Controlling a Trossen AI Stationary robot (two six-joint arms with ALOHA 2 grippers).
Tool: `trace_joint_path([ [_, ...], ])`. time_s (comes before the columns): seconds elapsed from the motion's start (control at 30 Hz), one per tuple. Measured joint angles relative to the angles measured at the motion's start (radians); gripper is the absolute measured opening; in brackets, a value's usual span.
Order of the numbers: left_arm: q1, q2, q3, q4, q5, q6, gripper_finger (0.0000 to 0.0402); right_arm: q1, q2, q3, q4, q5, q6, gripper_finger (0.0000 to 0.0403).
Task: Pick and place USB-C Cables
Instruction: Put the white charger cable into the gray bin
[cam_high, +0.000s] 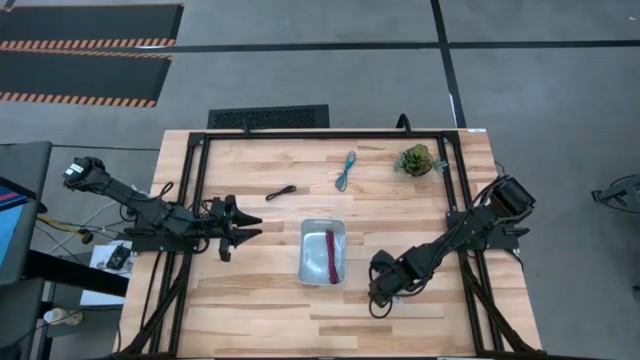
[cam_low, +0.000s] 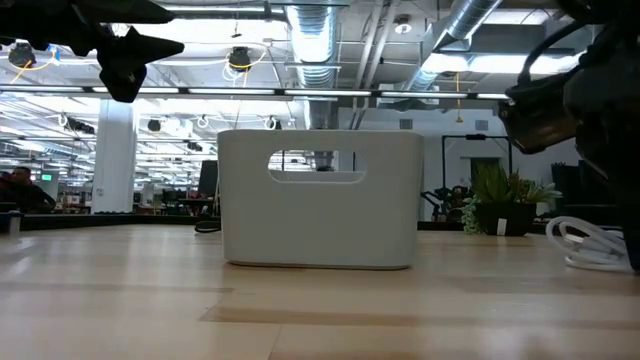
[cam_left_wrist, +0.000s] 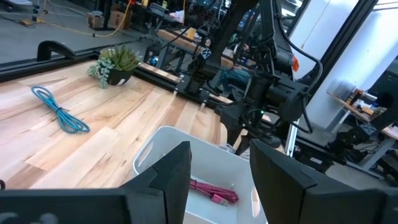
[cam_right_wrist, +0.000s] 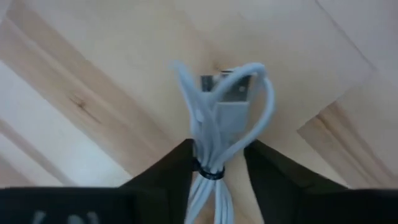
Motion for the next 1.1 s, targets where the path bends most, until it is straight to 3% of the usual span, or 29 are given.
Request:
trace_joint_path([
  [0.3, 0.0, 0.0, 0.0, 0.0, -0.001, -0.002, 0.015, -0.01, 0.0, -0.001, -0.009, -0.005, 0.008, 0.0022],
  [0.47, 0.0, 0.0, 0.0, 0.0, -0.002, -0.002, 0.015, -0.025, 0.007, 0.053, -0.063, 0.026, -0.025, 0.0012],
  [0.7, 0.0, 0.0, 0.0, 0.002, -0.016, -0.001, 0.015, -0.054, -0.025, 0.167, -0.234, 0.256, -0.089, 0.0004],
  [0.87, 0.0, 0.0, 0.0, 0.007, -0.019, -0.003, 0.015, -0.053, -0.129, 0.18, -0.255, 0.452, -0.092, 0.0002],
  [1.1, 0.0, 0.0, 0.0, 0.055, -0.019, 0.051, 0.015, 0.037, -0.262, 0.18, -0.231, 0.992, -0.141, 0.0001],
])
